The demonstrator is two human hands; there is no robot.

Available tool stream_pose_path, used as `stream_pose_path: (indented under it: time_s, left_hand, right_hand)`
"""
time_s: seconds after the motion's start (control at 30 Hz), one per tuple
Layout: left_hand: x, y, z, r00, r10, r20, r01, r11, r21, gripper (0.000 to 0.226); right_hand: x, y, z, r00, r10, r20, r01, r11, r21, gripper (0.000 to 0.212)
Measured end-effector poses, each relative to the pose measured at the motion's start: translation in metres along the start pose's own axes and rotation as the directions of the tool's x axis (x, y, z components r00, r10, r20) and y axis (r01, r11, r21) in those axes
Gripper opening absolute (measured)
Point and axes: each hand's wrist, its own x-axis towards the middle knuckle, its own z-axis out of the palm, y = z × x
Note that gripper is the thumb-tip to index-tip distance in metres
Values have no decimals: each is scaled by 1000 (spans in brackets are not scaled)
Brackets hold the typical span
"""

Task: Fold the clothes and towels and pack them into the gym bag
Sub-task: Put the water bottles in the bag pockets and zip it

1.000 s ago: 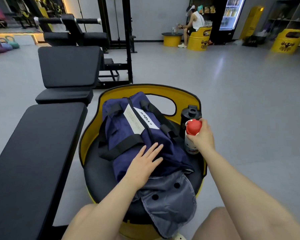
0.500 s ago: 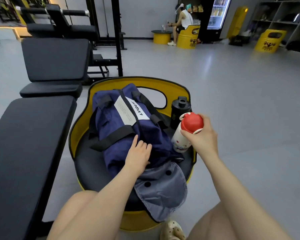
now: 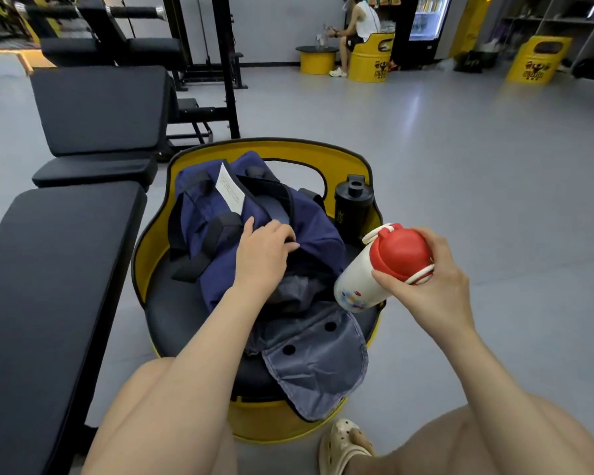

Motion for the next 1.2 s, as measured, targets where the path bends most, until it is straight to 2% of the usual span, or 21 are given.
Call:
stream_pose_path:
  time_s: [0.17, 0.27, 0.37, 0.47, 0.53, 0.57, 0.67, 0.77, 0.93, 1.03, 1.1, 1.2]
  left_hand:
    - [5, 9, -12, 991, -92, -100, 70, 977, -200, 19]
    - [4, 12, -10, 991, -65, -120, 40, 978, -203, 16]
    - [-3, 7, -3, 996, 65, -60, -70, 995, -78, 11]
    - [-13, 1, 8, 976, 216, -1, -215, 971, 103, 33]
    - [-20, -2, 11, 960, 277, 49, -281, 940, 193, 37]
    - [-22, -4, 13, 955, 285, 86, -297, 925, 236, 41]
    - [-27, -11, 22, 947, 234, 218, -300, 889, 347, 72]
    - [-27, -15, 29, 951, 181, 249, -276, 860, 429, 83]
    - [-18, -12, 29, 970, 163, 178, -230, 848, 477, 70]
    - [-12, -11, 25, 963, 117, 243, -219, 866, 449, 46]
    - [-7, -6, 23, 955, 104, 277, -204, 910, 360, 22]
    - [3, -2, 15, 982, 72, 174, -109, 970, 219, 22]
  right_hand:
    - [-11, 2, 15, 998, 22, 65, -28, 995, 95, 75]
    - [-13, 7, 38, 994, 18, 106, -31, 993, 116, 77]
    - [-9, 13, 57, 994, 49, 100, -61, 992, 113, 78]
    - [-3, 17, 66, 996, 65, 60, -72, 990, 122, 78]
    - [-2, 19, 69, 996, 71, 51, -77, 989, 127, 78]
    - [-2, 20, 71, 996, 74, 55, -80, 989, 126, 78]
    - [-4, 23, 74, 994, 73, 82, -81, 991, 110, 79]
    - [-6, 26, 76, 991, 59, 123, -69, 994, 85, 79]
    - [-7, 32, 75, 984, 54, 171, -67, 995, 69, 80]
    - [-5, 33, 77, 982, 46, 181, -60, 996, 70, 80]
    - [-4, 33, 78, 984, 34, 175, -47, 997, 67, 80]
    - [1, 33, 78, 988, 24, 150, -33, 998, 55, 81]
